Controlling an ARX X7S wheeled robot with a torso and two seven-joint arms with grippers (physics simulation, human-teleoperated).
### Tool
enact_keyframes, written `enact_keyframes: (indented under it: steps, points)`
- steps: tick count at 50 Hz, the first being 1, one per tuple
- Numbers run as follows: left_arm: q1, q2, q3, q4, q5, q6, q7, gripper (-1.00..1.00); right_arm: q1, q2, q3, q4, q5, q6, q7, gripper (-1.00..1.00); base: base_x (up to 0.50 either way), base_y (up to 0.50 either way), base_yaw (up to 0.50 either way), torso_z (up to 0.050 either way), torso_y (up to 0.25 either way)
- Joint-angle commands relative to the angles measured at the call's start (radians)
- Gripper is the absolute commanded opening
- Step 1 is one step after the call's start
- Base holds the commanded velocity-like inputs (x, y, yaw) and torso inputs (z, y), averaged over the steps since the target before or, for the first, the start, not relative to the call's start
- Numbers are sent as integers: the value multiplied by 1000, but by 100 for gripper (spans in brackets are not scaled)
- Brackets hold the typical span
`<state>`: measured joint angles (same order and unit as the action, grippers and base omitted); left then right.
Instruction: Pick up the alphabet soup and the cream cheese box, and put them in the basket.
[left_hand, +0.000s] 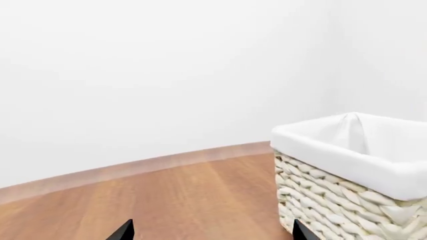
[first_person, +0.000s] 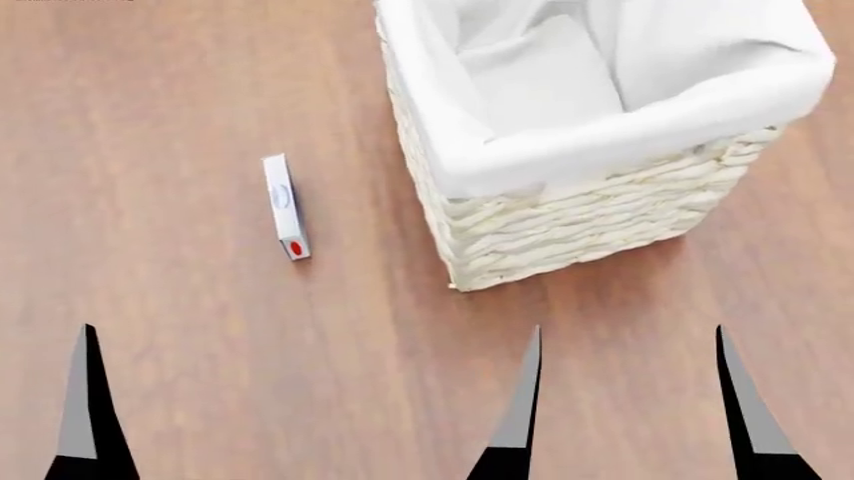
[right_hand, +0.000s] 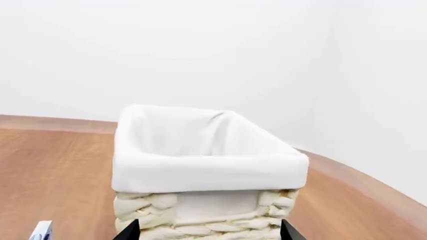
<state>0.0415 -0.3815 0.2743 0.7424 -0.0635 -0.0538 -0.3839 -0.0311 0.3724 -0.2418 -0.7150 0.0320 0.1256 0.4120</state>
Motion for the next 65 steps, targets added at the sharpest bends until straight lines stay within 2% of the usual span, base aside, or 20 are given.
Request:
enact_keyframes:
  steps: [1, 29, 48, 64, 65]
  points:
    - [-4, -1, 4, -14, 0, 6, -2, 100, 3, 1, -4, 11, 3, -6, 2, 100, 0, 0, -242, 0, 0]
    - [-7, -4, 10, -24, -2, 9, -12, 100, 14, 7, -9, 24, 14, -7, 4, 100, 0, 0, -237, 0, 0]
    - [-17, -7, 10, -41, -17, 20, -12, 100, -17, 17, -13, -26, 19, 44, 13, 100, 0, 0, -6, 0, 0]
    - [-19, -5, 19, -59, -23, 35, -13, 100, -19, 52, 42, -274, 175, 402, 36, 100, 0, 0, 0, 0, 0]
    - [-18, -6, 20, -60, -18, 35, -13, 100, 3, 56, 27, -306, 180, 492, 47, 100, 0, 0, 0, 0, 0]
